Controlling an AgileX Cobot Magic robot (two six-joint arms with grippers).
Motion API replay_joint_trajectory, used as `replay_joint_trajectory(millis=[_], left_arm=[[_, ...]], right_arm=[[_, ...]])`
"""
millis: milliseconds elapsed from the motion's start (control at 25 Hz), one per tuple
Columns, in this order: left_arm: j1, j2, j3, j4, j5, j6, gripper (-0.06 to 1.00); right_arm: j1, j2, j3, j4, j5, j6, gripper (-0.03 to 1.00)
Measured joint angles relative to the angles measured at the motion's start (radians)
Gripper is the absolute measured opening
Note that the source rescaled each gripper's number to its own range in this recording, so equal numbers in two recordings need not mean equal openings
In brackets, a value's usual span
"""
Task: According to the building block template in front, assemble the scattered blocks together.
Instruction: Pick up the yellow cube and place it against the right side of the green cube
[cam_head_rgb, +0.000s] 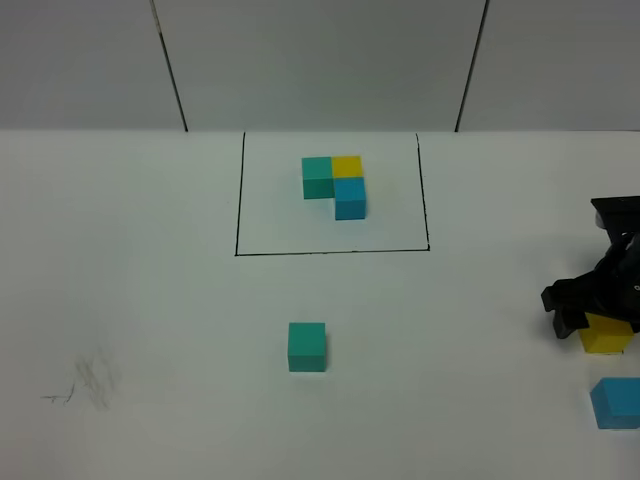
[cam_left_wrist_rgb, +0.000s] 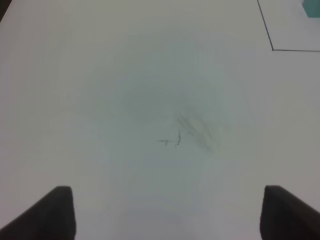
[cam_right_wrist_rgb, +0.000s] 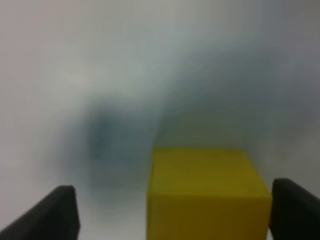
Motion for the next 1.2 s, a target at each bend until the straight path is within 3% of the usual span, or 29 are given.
replay_joint_trajectory(millis=[80,120,160,200,400,760,1000,1200], left_arm=[[0.000,0.000,0.000,0.000,0.000,0.000,0.64],[0.000,0.000,0.000,0.000,0.000,0.000,0.64],[0.000,0.000,0.000,0.000,0.000,0.000,0.64],[0.000,0.000,0.000,0.000,0.000,0.000,0.64],[0.000,0.000,0.000,0.000,0.000,0.000,0.64],[0.000,0.000,0.000,0.000,0.000,0.000,0.64],[0.000,0.000,0.000,0.000,0.000,0.000,0.64],[0.000,0.000,0.000,0.000,0.000,0.000,0.64]], right_arm=[[-0.003,0.013,0.000,-0.008,0.000,0.000,0.40],[-0.005,0.017,0.000,-0.014,0.000,-0.001,0.26],[-0.006,0.022,0.001,-0.020,0.000,-0.009,0.05],[-0.008,0.023,0.001,-0.024,-0.002,-0.024,0.02],[0.040,-0.044,0.001,-0.042,0.010,-0.234,0.01],[0.411,-0.145,-0.060,0.137,0.065,-0.841,0.01],[0.583,-0.044,-0.204,0.147,0.153,-0.917,0.01],[0.650,0.090,-0.339,0.099,0.264,-0.908,0.01]])
